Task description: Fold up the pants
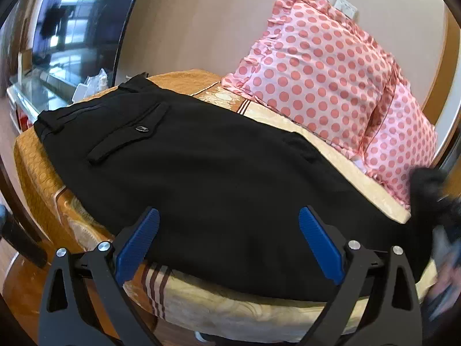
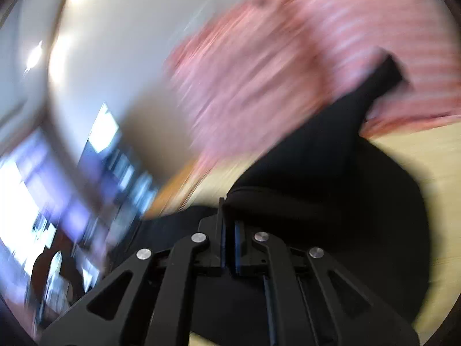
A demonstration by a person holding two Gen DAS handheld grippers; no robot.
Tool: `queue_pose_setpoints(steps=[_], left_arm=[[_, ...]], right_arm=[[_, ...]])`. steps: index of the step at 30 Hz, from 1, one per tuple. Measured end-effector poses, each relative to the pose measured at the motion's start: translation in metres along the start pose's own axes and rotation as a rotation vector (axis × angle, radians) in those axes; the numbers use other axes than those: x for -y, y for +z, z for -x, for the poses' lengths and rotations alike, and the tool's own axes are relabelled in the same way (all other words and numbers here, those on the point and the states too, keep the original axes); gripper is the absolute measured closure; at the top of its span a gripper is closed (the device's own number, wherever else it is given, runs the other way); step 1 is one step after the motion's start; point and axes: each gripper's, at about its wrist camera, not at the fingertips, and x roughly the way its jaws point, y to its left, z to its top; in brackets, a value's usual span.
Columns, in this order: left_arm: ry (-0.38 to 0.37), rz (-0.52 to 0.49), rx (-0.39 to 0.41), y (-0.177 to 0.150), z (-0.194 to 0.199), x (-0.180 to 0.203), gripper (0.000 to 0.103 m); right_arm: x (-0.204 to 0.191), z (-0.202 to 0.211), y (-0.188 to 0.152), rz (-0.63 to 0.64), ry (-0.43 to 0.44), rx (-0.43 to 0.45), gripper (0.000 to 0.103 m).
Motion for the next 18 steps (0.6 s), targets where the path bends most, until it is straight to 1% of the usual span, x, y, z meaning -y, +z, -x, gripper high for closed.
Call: queue_pose_setpoints(steps=[1, 2, 3, 4, 6, 8, 10, 11, 13, 14, 15, 16, 17, 18], left_arm=[[-0.019, 0.019, 0.002, 0.001, 0.006, -0.002, 0.004], [-0.029, 0.029, 0.005, 0.002, 0.011, -0.004, 0.004], [-0.032, 0.042, 0.018, 0.004, 0.023, -0.008, 0.004], [-0.023, 0.047, 0.032, 0.005, 0.031, -0.012, 0.004], [0.007, 0.057, 0.061, 0.008, 0.044, -0.021, 0.004], [0.042, 0.082, 0.08, 0.01, 0.052, -0.035, 0.004], [0.064, 0.107, 0.089, 0.012, 0.052, -0.046, 0.004], [0.074, 0.135, 0.084, 0.012, 0.05, -0.053, 0.004], [0.05, 0.187, 0.069, 0.013, 0.045, -0.063, 0.004], [0.036, 0.217, 0.059, 0.013, 0.043, -0.069, 0.004], [0.027, 0.237, 0.051, 0.012, 0.042, -0.073, 0.004], [0.02, 0.253, 0.044, 0.012, 0.041, -0.076, 0.004], [0.017, 0.265, 0.039, 0.012, 0.04, -0.079, 0.004], [0.019, 0.273, 0.037, 0.012, 0.04, -0.082, 0.004]], right_arm=[[-0.008, -0.026, -0.008, 0.018, 0.002, -0.077, 0.099], [-0.014, -0.054, -0.02, 0.036, -0.024, -0.149, 0.099], [-0.017, -0.069, -0.026, 0.043, -0.035, -0.168, 0.099], [-0.019, -0.073, -0.024, 0.044, -0.042, -0.148, 0.099], [-0.023, -0.067, -0.013, 0.046, -0.048, -0.076, 0.099], [-0.035, -0.061, -0.006, 0.076, -0.058, -0.015, 0.099], [-0.055, -0.063, -0.005, 0.13, -0.054, 0.001, 0.099], [-0.065, -0.062, -0.013, 0.176, -0.032, 0.003, 0.099], [-0.083, -0.071, -0.027, 0.269, -0.017, -0.032, 0.098], [-0.094, -0.082, -0.04, 0.348, -0.019, -0.082, 0.094], [-0.101, -0.09, -0.051, 0.403, -0.019, -0.125, 0.085], [-0.107, -0.093, -0.059, 0.426, -0.004, -0.149, 0.067], [-0.112, -0.095, -0.065, 0.442, 0.025, -0.162, 0.057], [-0.114, -0.095, -0.068, 0.448, 0.037, -0.15, 0.041]])
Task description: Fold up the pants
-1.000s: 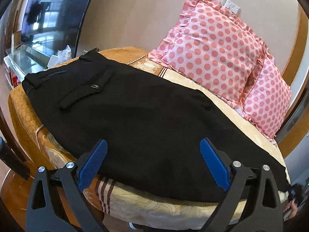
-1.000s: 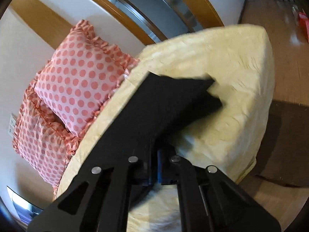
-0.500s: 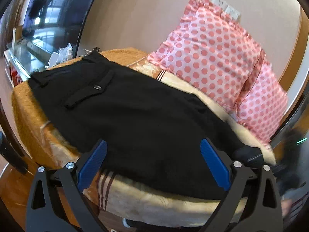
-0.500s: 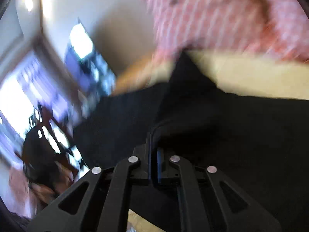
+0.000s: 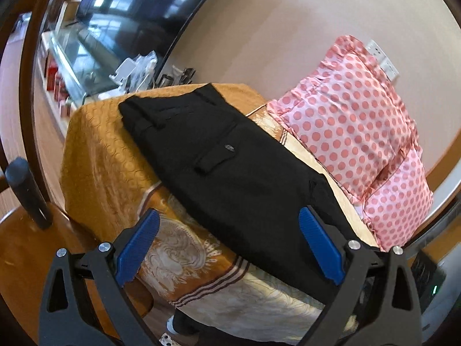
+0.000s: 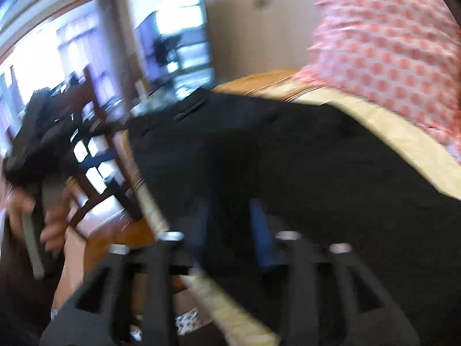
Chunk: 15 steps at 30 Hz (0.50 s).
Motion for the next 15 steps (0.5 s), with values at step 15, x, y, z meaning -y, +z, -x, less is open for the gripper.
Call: queue_pose_setpoints(steps=[15], left_arm=[[-0.027, 0.112, -0.053, 0.03, -0.02, -0.015, 0.004]], right_arm=[[0.042, 0.001, -0.002, -0.199, 0.074, 0.03, 0.02]])
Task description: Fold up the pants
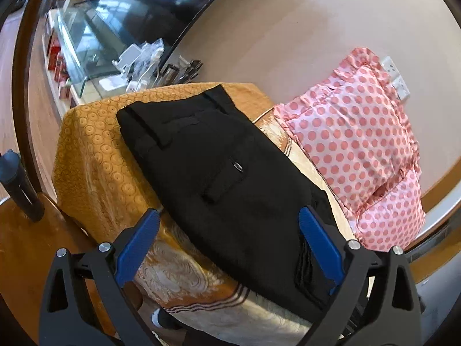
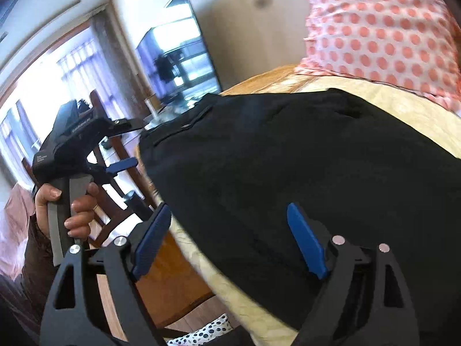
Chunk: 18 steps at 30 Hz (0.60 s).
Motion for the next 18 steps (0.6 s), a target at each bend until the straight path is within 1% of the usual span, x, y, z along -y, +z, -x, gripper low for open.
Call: queue_pose_setpoints(steps=[3, 9, 11, 13, 14, 15, 16, 18], left_arm=[[0.004, 0.048, -0.035, 0.006, -0.009, -0.008, 0.005], [0.013, 0.081, -0.05, 0.016, -0.018, -0.007, 0.005], [-0.004, 0.102, -0.058, 0.018, -0.022, -0.007, 0.005], [-0.02, 0.127, -0.063, 0.017, -0.025, -0.009, 0.023], [-0.017, 0.136, -0.071, 0.015, -0.027, -0.01, 0.034], [-0.01, 0.14, -0.066, 0.014, -0.028, -0.009, 0.05], [0.016, 0.138, -0.052, 0.012, -0.028, -0.009, 0.057], [0.039, 0.13, -0.028, 0.011, -0.026, -0.008, 0.075]], right_arm=[[0.007, 0.006, -0.004, -0.04, 0.013, 0.003, 0.02], [0.001, 0.004, 0.0, -0.038, 0.018, 0.006, 0.019], [0.0, 0.007, -0.003, -0.04, 0.019, 0.01, 0.019], [-0.002, 0.011, -0.006, -0.042, 0.024, 0.012, 0.019], [-0.001, 0.013, -0.008, -0.042, 0.025, 0.014, 0.019], [-0.002, 0.015, -0.01, -0.041, 0.025, 0.016, 0.019], [-0.003, 0.018, -0.013, -0.039, 0.025, 0.017, 0.019], [-0.002, 0.023, -0.015, -0.034, 0.023, 0.019, 0.019]])
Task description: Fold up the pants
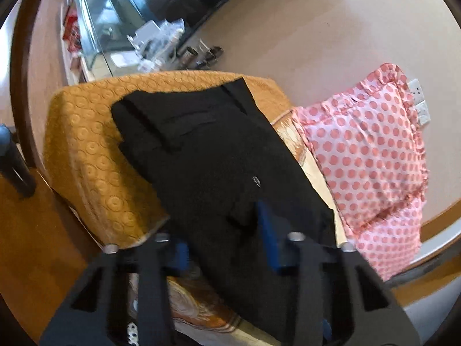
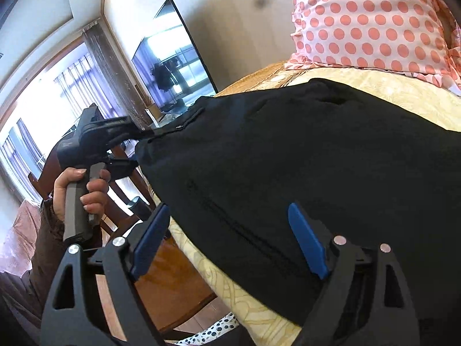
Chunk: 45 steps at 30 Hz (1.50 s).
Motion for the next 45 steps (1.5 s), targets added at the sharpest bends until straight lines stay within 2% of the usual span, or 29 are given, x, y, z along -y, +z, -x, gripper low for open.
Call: queue_pose_setpoints(steps=[3, 6, 7, 10, 14, 16, 17, 20, 22, 24, 26, 28, 31, 35, 37, 38, 39, 40, 41, 42, 43, 45], left_arm=[[0.029, -0.042, 0.047, -0.001, 0.004, 0.01, 0.084], [0.084, -0.185, 0.112, -0.006, 0.01, 0.044, 0.086], [0.083, -0.23, 0.13, -0.008, 0.013, 0.058, 0.086], [0.045, -0.391, 0.175, -0.019, 0.022, 0.115, 0.087], [-0.054, -0.629, 0.187, -0.057, 0.025, 0.199, 0.087], [-0.137, -0.773, 0.166, -0.094, 0.025, 0.241, 0.087], [-0.193, -0.871, 0.142, -0.124, 0.025, 0.264, 0.087], [-0.283, -1.069, 0.047, -0.195, 0.017, 0.288, 0.087], [-0.314, -1.219, -0.083, -0.252, 0.001, 0.288, 0.087], [-0.305, -1.321, -0.226, -0.293, -0.02, 0.277, 0.087], [-0.277, -1.361, -0.333, -0.319, -0.039, 0.261, 0.087], [-0.272, -1.383, -0.277, -0.322, -0.035, 0.257, 0.087], [-0.294, -1.334, -0.263, -0.308, -0.027, 0.261, 0.087], [-0.268, -1.357, -0.263, -0.323, -0.031, 0.258, 0.085], [-0.266, -1.38, -0.242, -0.331, -0.03, 0.253, 0.079], [-0.28, -1.382, -0.24, -0.332, -0.022, 0.251, 0.077], [-0.309, -1.382, -0.25, -0.331, -0.015, 0.251, 0.061], [-0.372, -1.373, -0.269, -0.327, -0.003, 0.248, 0.046], [-0.434, -1.353, -0.271, -0.321, 0.011, 0.245, 0.016], [-0.472, -1.336, -0.257, -0.315, 0.02, 0.243, 0.008], [-0.503, -1.315, -0.232, -0.306, 0.03, 0.241, 0.008], [-0.487, -1.268, -0.167, -0.286, 0.037, 0.241, 0.004]], right_arm=[[0.003, 0.011, -0.004, -0.001, -0.005, 0.011, 0.019], [0.009, 0.029, -0.01, -0.013, -0.012, 0.035, 0.019], [0.012, 0.041, -0.013, -0.018, -0.018, 0.055, 0.019], [0.019, 0.078, -0.021, -0.015, -0.063, 0.124, 0.018], [0.035, 0.134, -0.033, -0.05, -0.166, 0.228, 0.013], [0.048, 0.16, -0.04, -0.094, -0.226, 0.277, 0.013], [0.057, 0.177, -0.045, -0.126, -0.266, 0.313, 0.013], [0.08, 0.211, -0.059, -0.214, -0.363, 0.376, 0.012], [0.096, 0.225, -0.067, -0.268, -0.413, 0.395, 0.012], [0.111, 0.236, -0.076, -0.322, -0.451, 0.403, 0.012], [0.123, 0.243, -0.081, -0.363, -0.467, 0.408, 0.012], [0.126, 0.246, -0.084, -0.379, -0.465, 0.414, 0.012], [0.129, 0.246, -0.081, -0.391, -0.456, 0.428, 0.012], [0.131, 0.253, -0.066, -0.381, -0.443, 0.473, 0.012], [0.128, 0.255, -0.053, -0.365, -0.397, 0.491, 0.012], [0.124, 0.253, -0.041, -0.34, -0.34, 0.492, 0.012], [0.121, 0.25, -0.033, -0.324, -0.307, 0.481, 0.012], [0.119, 0.243, -0.023, -0.305, -0.279, 0.461, 0.012], [0.117, 0.236, -0.016, -0.288, -0.265, 0.44, 0.012], [0.114, 0.228, -0.009, -0.271, -0.253, 0.415, 0.011], [0.112, 0.219, -0.002, -0.254, -0.239, 0.387, 0.011], [0.108, 0.197, 0.008, -0.229, -0.203, 0.325, 0.011]])
